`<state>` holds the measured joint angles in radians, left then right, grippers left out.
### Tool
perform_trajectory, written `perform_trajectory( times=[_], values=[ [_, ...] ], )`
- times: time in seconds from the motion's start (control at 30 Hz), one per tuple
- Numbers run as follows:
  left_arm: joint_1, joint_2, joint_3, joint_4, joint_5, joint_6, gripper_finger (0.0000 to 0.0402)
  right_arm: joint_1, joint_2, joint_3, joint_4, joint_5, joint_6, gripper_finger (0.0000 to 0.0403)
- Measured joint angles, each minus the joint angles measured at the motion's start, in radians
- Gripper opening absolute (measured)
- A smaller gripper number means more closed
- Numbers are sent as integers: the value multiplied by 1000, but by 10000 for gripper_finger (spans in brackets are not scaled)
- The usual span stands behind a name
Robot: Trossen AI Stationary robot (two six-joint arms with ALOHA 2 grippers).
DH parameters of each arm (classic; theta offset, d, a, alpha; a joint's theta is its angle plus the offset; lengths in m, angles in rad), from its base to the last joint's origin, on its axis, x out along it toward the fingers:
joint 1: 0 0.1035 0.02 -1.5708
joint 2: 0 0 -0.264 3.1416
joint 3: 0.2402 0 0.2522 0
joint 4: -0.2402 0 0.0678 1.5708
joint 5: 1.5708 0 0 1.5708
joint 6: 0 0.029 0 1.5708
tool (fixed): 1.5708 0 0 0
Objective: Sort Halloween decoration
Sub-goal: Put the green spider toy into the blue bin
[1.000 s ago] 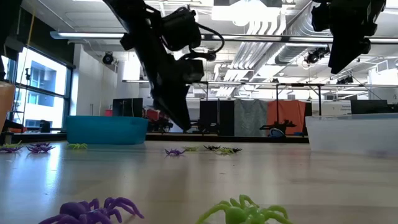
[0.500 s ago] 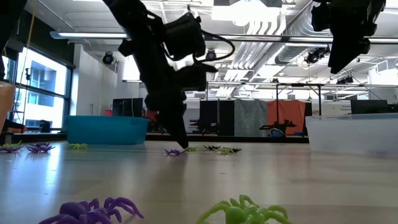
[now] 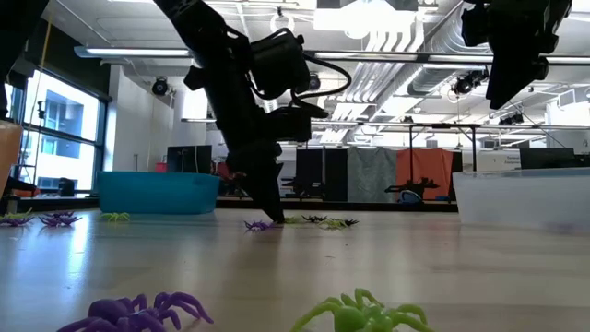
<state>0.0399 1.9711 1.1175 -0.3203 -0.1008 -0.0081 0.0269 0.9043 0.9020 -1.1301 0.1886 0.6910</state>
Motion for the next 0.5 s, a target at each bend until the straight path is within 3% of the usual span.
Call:
perform_trajectory(
  times=[0.2, 0.5],
  values=[
    [0, 1, -1, -6, 14, -14, 121, 0, 0, 0, 0, 0, 0, 162],
    [0, 1, -1, -21, 67, -44, 9, 0, 0, 0, 0, 0, 0, 162]
  ],
)
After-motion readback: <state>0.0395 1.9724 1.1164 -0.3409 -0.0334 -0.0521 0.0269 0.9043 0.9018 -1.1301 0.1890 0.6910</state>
